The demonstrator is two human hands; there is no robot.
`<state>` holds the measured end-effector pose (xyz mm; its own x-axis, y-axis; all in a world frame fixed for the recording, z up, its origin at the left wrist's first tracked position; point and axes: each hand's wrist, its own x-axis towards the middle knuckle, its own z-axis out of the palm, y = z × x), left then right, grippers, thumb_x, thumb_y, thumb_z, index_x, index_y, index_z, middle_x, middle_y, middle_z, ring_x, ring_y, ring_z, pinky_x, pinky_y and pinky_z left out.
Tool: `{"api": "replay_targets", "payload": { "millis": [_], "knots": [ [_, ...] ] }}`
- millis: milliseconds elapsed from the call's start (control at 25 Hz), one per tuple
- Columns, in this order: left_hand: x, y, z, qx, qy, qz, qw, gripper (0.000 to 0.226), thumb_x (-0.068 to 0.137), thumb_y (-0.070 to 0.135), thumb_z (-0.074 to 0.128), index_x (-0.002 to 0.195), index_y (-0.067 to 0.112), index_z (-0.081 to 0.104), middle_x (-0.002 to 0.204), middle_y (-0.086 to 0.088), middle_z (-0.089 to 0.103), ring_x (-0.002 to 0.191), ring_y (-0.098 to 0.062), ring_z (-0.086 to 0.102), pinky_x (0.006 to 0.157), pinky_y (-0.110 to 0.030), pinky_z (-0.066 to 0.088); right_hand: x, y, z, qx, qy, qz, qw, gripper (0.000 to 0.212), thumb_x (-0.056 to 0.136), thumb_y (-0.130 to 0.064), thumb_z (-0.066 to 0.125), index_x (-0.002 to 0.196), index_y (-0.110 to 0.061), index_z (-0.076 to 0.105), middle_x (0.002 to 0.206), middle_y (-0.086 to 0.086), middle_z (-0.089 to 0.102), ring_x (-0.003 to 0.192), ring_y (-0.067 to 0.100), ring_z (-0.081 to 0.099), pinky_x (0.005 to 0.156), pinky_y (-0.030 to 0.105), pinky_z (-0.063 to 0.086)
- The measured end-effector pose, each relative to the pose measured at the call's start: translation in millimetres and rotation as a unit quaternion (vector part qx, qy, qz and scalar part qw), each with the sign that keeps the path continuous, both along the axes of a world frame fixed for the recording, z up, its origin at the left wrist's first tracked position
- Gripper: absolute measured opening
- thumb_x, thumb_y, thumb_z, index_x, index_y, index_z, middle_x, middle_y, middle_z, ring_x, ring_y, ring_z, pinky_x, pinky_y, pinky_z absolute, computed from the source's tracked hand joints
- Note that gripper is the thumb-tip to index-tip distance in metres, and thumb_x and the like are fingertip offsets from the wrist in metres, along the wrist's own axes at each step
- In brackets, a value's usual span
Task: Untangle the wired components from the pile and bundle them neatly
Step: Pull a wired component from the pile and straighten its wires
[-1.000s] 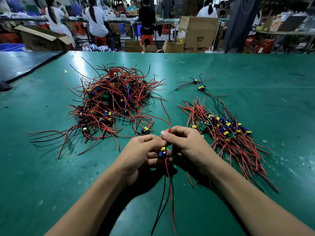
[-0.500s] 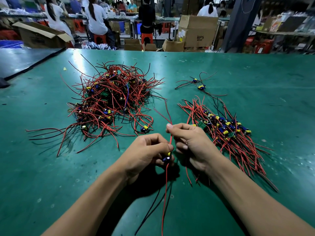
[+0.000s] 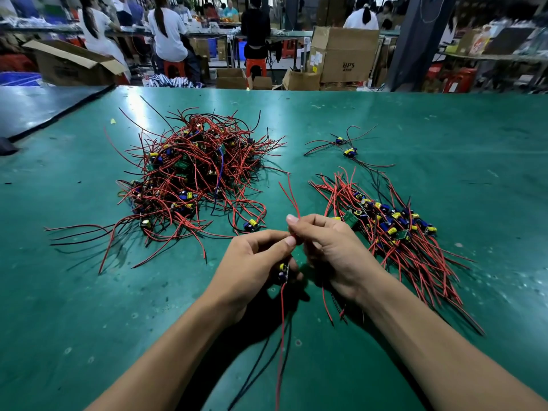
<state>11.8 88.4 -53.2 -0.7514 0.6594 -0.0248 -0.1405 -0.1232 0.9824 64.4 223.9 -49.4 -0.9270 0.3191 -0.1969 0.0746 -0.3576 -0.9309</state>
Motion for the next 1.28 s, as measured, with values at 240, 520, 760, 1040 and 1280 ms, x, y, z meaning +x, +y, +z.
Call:
{"api": "replay_targets", "payload": {
  "millis": [240, 520, 760, 1040, 1280],
  "knots": [
    [0.3, -3.8, 1.5, 0.041, -0.090, -0.046, 0.994, 0.012, 0.077, 0.017, 0.065, 0.072, 0.006, 0.064, 0.056, -0.011, 0.057, 0.050, -0.025, 0.060, 0.050, -0.026, 0.050, 7.1, -4.9, 8.4, -0.077, 0.038, 0.126, 0.988, 0.012, 0.084, -0.020, 0.069, 0.091, -0.015, 0.078, 0.066, 0.008, 0.062, 0.045, 0.017, 0.057, 0.043, 0.023, 0.048],
    [0.8, -0.7, 2.6, 0.024, -0.035, -0.039, 0.998, 0.012, 0.093, 0.010, 0.057, 0.088, -0.001, 0.062, 0.057, -0.007, 0.057, 0.054, -0.022, 0.060, 0.053, -0.023, 0.049, -2.0, -5.4, -2.2, -0.014, 0.060, -0.046, 0.997, 0.013, 0.075, -0.024, 0.080, 0.079, -0.014, 0.072, 0.053, 0.010, 0.043, 0.037, 0.022, 0.047, 0.041, 0.030, 0.045],
    [3.6, 1.4, 1.7, -0.003, 0.029, -0.046, 0.999, 0.017, 0.095, 0.009, 0.057, 0.093, -0.007, 0.060, 0.059, -0.007, 0.060, 0.055, -0.022, 0.061, 0.057, -0.024, 0.049, -8.3, 3.4, -11.4, 0.181, 0.055, -0.187, 0.964, 0.029, 0.078, -0.041, 0.082, 0.065, -0.020, 0.068, 0.053, -0.011, 0.049, 0.062, 0.026, 0.053, 0.066, 0.050, 0.045],
    [3.8, 1.5, 2.1, -0.004, -0.021, -0.025, 0.999, 0.015, 0.094, 0.009, 0.059, 0.090, -0.004, 0.064, 0.067, -0.014, 0.067, 0.057, -0.026, 0.066, 0.056, -0.027, 0.054, -6.6, 1.8, -10.2, 0.124, 0.035, -0.125, 0.984, 0.033, 0.083, -0.039, 0.077, 0.063, -0.015, 0.068, 0.045, -0.004, 0.031, 0.036, 0.008, 0.025, 0.039, 0.017, 0.026],
    [1.9, 4.2, 2.6, 0.026, -0.046, 0.002, 0.999, 0.015, 0.094, 0.004, 0.055, 0.082, -0.001, 0.061, 0.062, -0.010, 0.066, 0.047, -0.017, 0.062, 0.047, -0.023, 0.052, -4.4, -7.9, -4.4, 0.020, 0.032, -0.026, 0.999, 0.030, 0.074, -0.034, 0.081, 0.077, -0.009, 0.065, 0.049, 0.005, 0.045, 0.035, 0.012, 0.041, 0.037, 0.020, 0.040]
  ]
}}
